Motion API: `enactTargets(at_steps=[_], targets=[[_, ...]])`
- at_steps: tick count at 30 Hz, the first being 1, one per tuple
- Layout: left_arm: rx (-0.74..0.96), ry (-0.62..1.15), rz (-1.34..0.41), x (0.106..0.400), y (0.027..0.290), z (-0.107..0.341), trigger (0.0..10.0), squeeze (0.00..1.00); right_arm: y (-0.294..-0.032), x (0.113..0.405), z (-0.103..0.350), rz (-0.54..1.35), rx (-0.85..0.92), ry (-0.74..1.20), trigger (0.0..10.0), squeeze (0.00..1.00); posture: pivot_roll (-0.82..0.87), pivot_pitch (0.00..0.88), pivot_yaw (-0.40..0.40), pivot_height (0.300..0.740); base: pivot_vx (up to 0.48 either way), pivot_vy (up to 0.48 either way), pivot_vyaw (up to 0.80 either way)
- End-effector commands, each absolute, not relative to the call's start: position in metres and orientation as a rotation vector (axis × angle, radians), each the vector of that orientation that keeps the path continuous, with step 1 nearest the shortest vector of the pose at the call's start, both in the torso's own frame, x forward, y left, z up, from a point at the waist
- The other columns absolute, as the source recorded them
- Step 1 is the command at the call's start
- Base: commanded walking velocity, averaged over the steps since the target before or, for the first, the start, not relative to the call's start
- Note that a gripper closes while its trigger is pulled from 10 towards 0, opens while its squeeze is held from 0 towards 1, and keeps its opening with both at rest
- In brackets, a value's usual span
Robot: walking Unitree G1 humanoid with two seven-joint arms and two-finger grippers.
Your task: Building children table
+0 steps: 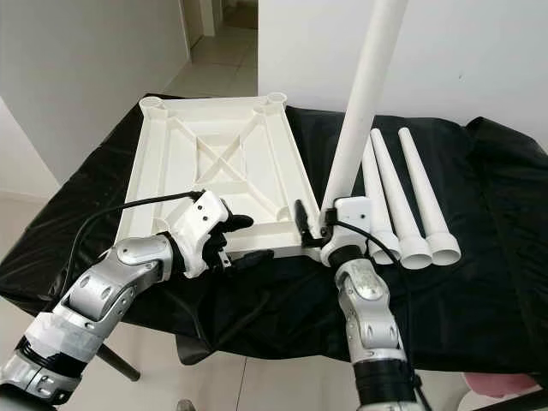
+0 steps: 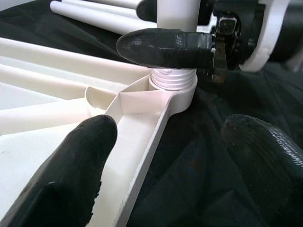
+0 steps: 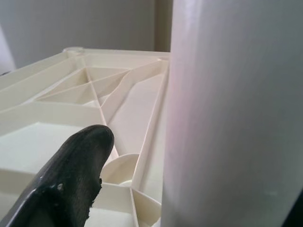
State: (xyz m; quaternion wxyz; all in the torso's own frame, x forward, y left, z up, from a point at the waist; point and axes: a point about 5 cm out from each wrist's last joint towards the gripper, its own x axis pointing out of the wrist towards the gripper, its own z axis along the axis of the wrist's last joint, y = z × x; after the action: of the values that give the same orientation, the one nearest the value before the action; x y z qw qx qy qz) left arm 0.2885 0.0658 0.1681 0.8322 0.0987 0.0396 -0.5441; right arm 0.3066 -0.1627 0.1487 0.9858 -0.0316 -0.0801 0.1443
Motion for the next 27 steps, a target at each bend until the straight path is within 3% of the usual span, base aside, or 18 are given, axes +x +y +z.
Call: enactTargets(at_steps=[1, 13, 14, 15, 16, 27], targets=[[0.228, 0.100, -1.197, 0.284, 0.064, 0.166, 10.0, 0.00, -0.163, 0.310, 0.149, 0.327, -0.069, -0.164, 10.0, 0.00, -0.03, 0.003, 0.006, 0.740, 0.000, 0.000, 0.00], [0.230, 0.086, -1.192, 0.287, 0.061, 0.171, 10.0, 0.00, -0.172, 0.334, 0.151, 0.481, -0.109, -0.116, 10.0, 0.00, -0.02, 0.017, 0.008, 0.740, 0.000, 0.000, 0.00], [0.231, 0.082, -1.190, 0.287, 0.061, 0.172, 10.0, 0.00, -0.171, 0.336, 0.151, 0.492, -0.112, -0.108, 3.8, 0.00, -0.02, 0.019, 0.003, 0.740, 0.000, 0.000, 0.00], [0.231, 0.082, -1.190, 0.287, 0.061, 0.172, 10.0, 0.00, -0.171, 0.336, 0.151, 0.492, -0.112, -0.108, 3.8, 0.00, -0.02, 0.019, 0.003, 0.740, 0.000, 0.000, 0.00], [0.231, 0.081, -1.188, 0.288, 0.061, 0.173, 10.0, 0.00, -0.172, 0.336, 0.150, 0.496, -0.115, -0.108, 0.0, 0.00, -0.02, 0.019, 0.003, 0.740, 0.000, 0.000, 0.00], [0.225, 0.073, -1.173, 0.288, 0.063, 0.174, 10.0, 0.00, -0.175, 0.337, 0.142, 0.500, -0.054, -0.087, 0.0, 0.00, -0.01, 0.022, 0.001, 0.740, 0.000, 0.000, 0.00]])
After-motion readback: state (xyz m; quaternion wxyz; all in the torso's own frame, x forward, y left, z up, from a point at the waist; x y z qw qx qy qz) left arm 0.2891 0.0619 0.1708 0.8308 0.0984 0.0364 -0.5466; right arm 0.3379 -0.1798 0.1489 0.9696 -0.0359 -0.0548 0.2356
